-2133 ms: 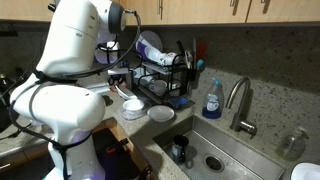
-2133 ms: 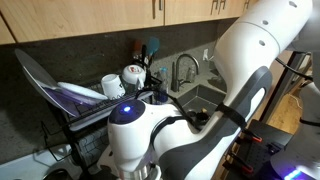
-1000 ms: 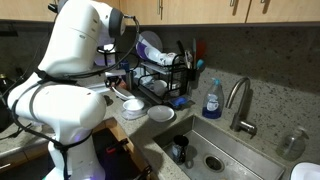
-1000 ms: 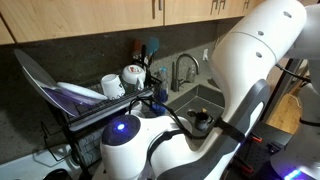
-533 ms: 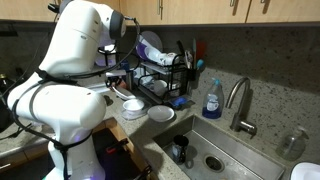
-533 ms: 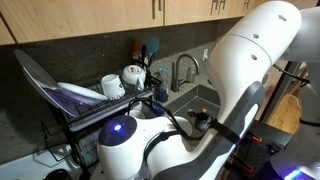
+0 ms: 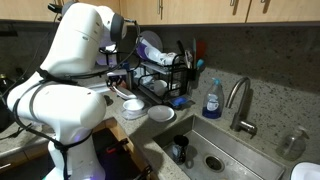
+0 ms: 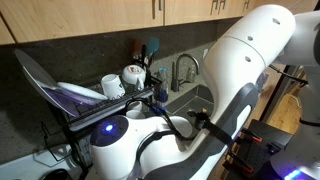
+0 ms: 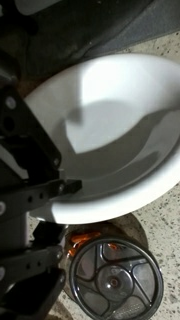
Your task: Put the white bowl on the dish rack on the counter
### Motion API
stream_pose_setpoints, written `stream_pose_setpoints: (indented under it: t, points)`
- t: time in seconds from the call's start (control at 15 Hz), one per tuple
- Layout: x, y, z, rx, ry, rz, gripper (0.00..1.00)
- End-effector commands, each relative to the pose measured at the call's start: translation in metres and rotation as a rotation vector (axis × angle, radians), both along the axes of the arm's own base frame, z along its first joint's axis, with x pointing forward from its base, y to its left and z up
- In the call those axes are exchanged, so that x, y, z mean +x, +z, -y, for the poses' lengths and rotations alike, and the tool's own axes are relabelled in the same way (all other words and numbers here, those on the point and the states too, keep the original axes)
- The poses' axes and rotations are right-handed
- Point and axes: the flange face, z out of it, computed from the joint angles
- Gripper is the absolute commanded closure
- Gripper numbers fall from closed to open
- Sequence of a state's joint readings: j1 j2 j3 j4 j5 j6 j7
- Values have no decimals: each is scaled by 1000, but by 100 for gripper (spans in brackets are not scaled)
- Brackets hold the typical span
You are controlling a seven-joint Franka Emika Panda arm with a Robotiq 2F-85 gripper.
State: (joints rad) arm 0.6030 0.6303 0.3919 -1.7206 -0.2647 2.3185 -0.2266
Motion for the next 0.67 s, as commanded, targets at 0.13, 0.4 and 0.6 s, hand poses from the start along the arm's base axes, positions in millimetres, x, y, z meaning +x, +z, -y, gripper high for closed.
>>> stream_pose_setpoints:
  t: [0.13, 0.4, 0.6]
  points:
    - [2, -69, 4, -55, -26, -125, 73]
    - [3, -85, 2, -67, -34, -157, 91]
    - [3, -83, -1, -68, -34, -160, 93]
